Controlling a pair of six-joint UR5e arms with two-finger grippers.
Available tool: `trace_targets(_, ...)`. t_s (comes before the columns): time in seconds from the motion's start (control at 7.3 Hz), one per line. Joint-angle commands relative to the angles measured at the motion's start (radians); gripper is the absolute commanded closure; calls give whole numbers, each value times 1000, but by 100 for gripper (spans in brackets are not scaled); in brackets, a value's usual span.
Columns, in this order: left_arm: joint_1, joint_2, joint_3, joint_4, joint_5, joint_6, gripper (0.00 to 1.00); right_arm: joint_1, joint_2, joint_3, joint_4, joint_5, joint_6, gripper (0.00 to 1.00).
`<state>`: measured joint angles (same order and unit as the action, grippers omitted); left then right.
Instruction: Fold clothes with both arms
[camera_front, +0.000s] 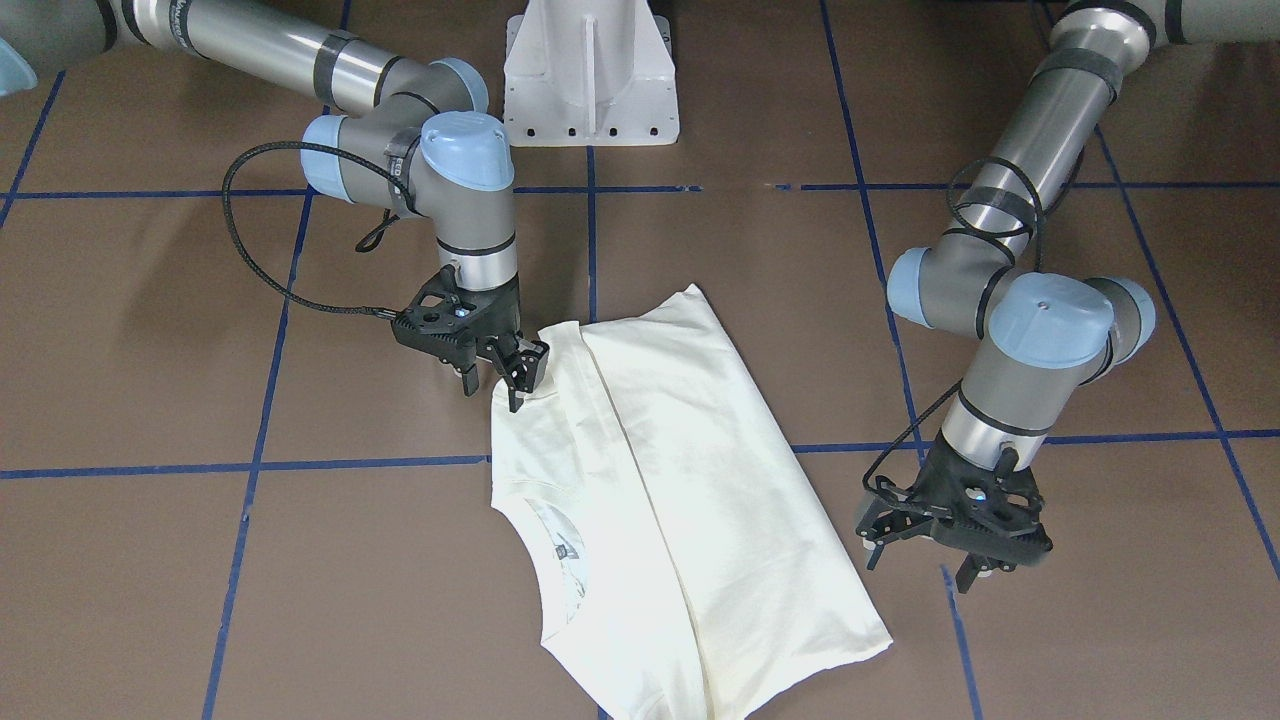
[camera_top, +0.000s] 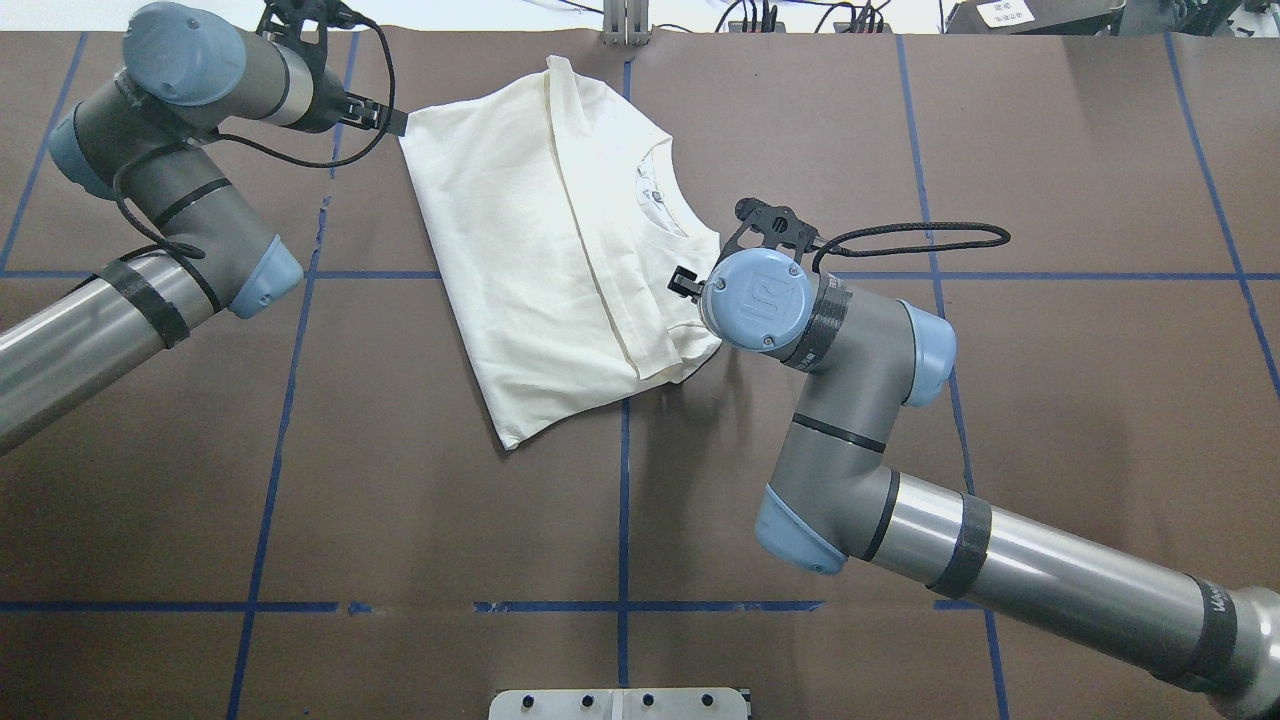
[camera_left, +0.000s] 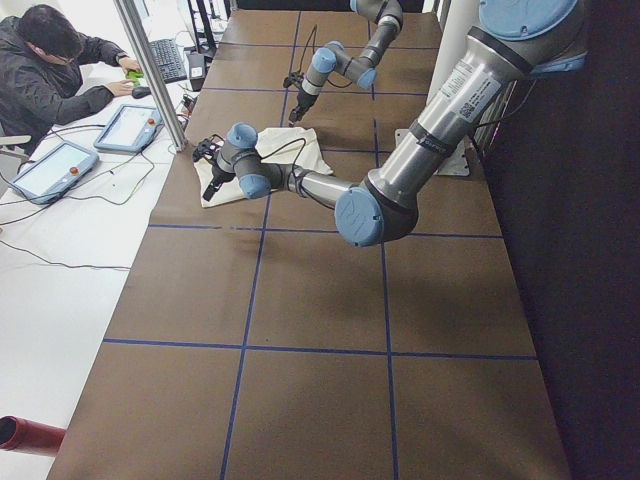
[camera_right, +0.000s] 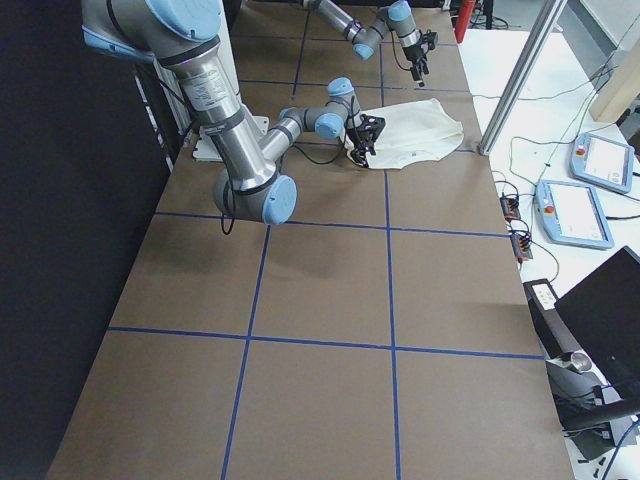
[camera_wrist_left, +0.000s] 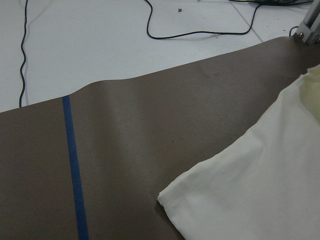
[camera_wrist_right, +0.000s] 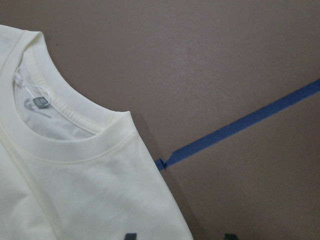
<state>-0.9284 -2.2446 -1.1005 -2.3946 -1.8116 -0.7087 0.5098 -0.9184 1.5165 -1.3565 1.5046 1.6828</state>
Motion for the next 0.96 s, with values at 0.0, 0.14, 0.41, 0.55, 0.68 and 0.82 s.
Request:
trace_targets(0.0, 2, 0, 1, 0, 2, 0, 0, -13, 3, -36, 31, -6, 0, 35)
trace_targets(0.14, 3, 0, 1, 0, 2, 0, 0, -17, 3, -45, 45, -7, 3, 39)
trace_targets(0.41, 3, 2, 1, 0, 2, -2, 0, -22, 3, -47, 46, -17, 8, 48)
trace_targets(0.55, 3, 2, 1, 0, 2, -5, 0, -22, 6, -47, 46, -15, 11, 83)
trace_targets(0.68, 3, 2, -1, 0, 2, -6, 0, -22, 6, -47, 46, -15, 14, 100)
trace_targets(0.82, 3, 0, 1, 0, 2, -6, 0, -22, 6, -42, 46, -15, 12, 100)
